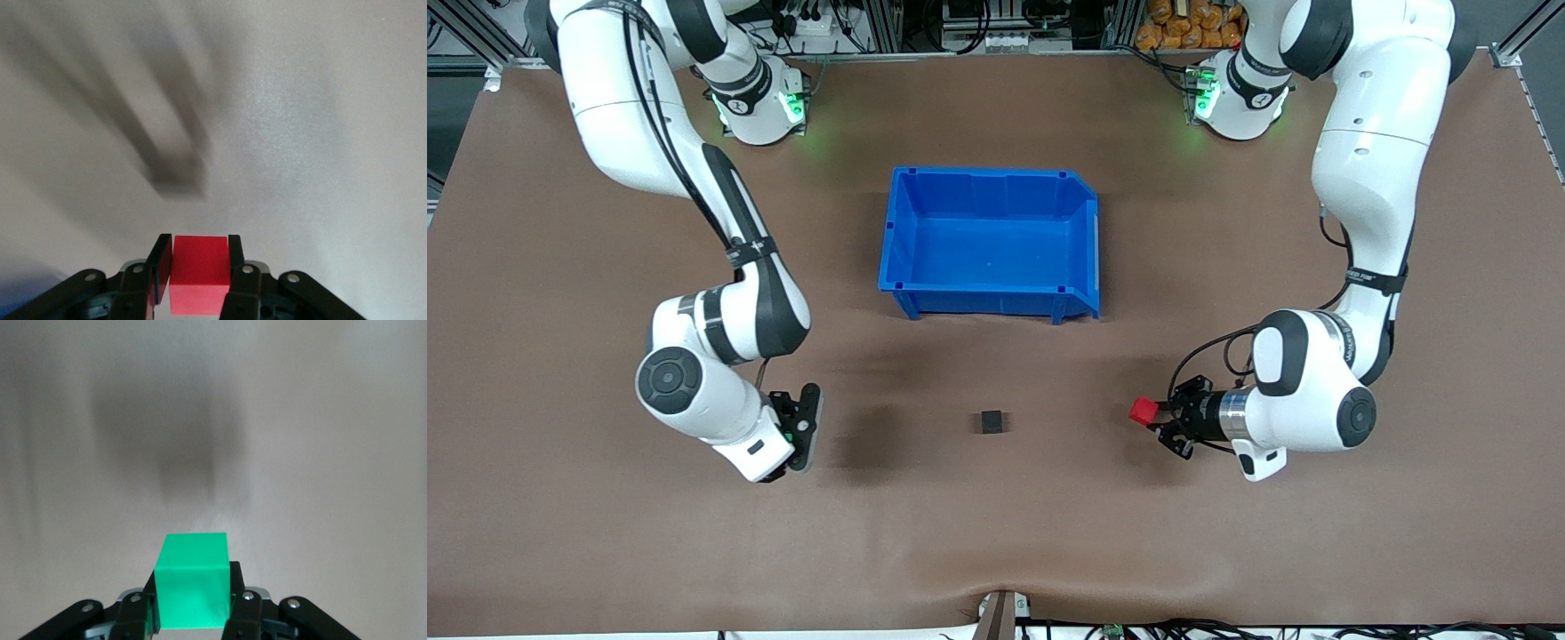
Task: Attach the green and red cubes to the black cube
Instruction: 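Carry the red cube with the left gripper beside the black cube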
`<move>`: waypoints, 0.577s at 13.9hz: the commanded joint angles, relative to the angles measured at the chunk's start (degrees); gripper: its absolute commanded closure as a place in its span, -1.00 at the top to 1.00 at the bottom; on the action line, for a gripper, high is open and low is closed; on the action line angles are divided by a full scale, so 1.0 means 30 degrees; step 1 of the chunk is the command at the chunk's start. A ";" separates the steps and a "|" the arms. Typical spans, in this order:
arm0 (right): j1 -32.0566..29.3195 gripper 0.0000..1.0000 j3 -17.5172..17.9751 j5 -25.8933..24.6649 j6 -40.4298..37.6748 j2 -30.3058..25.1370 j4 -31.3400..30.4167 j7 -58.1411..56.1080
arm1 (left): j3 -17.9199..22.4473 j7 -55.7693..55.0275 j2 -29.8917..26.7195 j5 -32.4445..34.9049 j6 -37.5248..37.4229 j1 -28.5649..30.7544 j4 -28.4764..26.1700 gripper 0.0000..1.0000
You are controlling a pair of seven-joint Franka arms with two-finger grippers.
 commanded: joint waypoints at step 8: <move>0.0437 -1.00 -0.0129 -0.0172 0.0664 0.1016 0.1039 -0.2257 | -0.0315 -0.6855 0.0959 -0.1678 0.4532 -0.1665 0.0703 -1.00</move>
